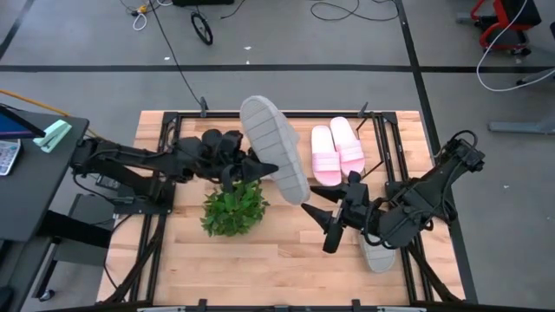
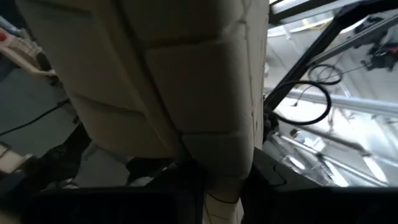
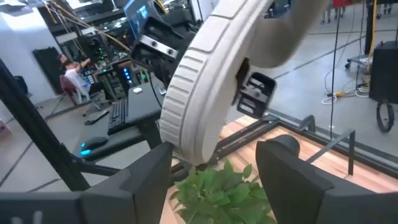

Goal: Pick and place slides into the shelf
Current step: Put the left gray slide on the shelf, then put the gray slide on the shelf

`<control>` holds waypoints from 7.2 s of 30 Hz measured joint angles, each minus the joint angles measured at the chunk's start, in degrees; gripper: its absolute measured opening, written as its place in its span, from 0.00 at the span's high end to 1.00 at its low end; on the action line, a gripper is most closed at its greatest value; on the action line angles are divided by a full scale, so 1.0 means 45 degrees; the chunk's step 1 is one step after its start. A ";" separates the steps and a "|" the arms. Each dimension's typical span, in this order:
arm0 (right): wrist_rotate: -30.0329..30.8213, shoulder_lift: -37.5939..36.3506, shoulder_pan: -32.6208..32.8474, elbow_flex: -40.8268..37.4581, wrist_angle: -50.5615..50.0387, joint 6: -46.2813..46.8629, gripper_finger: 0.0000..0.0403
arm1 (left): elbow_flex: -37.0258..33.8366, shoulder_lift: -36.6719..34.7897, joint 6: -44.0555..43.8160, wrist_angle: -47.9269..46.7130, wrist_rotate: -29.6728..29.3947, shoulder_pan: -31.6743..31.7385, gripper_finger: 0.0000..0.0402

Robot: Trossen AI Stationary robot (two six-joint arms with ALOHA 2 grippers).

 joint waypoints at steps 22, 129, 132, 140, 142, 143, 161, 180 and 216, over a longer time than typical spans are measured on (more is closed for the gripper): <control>-0.0109 -0.0005 -0.0196 0.0000 0.0195 0.0329 0.76 | -0.0005 0.0932 -0.0395 0.1527 0.0376 0.0448 0.83; -0.5111 0.5620 -0.8780 0.2914 -1.2703 -0.1527 0.88 | -0.0010 -0.8005 0.2134 -1.4514 -0.3849 -0.0222 0.57; -0.5450 0.5620 -0.9048 0.2914 -1.2221 -0.2597 0.88 | -0.0010 -0.8005 0.2133 -1.4511 -0.4738 -0.0222 0.57; -0.6008 0.5620 -0.9817 0.2914 -1.2235 -0.3860 0.88 | -0.0010 -0.8007 0.2281 -1.4511 -0.5484 -0.0222 0.57; -0.6254 0.5620 -0.9957 0.2914 -1.2226 -0.4035 0.88 | -0.0010 -0.8005 0.2515 -1.4511 -0.5599 -0.0222 0.56; -0.6447 0.5620 -1.0021 0.2914 -1.2217 -0.4052 0.88 | -0.0010 -0.8005 0.2575 -1.4516 -0.5663 -0.0222 0.56; -0.7620 0.6424 -0.9745 0.2909 -1.1991 -0.3733 0.88 | -0.0010 -0.8005 0.3275 -1.4511 -0.5899 -0.0222 0.56; -1.0118 0.7023 -0.9169 0.2909 -1.0962 -0.4759 0.66 | -0.0010 -0.8005 0.3474 -1.4587 -0.5899 -0.0222 0.57; -1.1890 0.6596 -0.9646 0.2909 -1.2729 -0.6041 0.63 | -0.0005 -0.8005 0.3558 -1.5439 -0.5899 -0.0222 0.57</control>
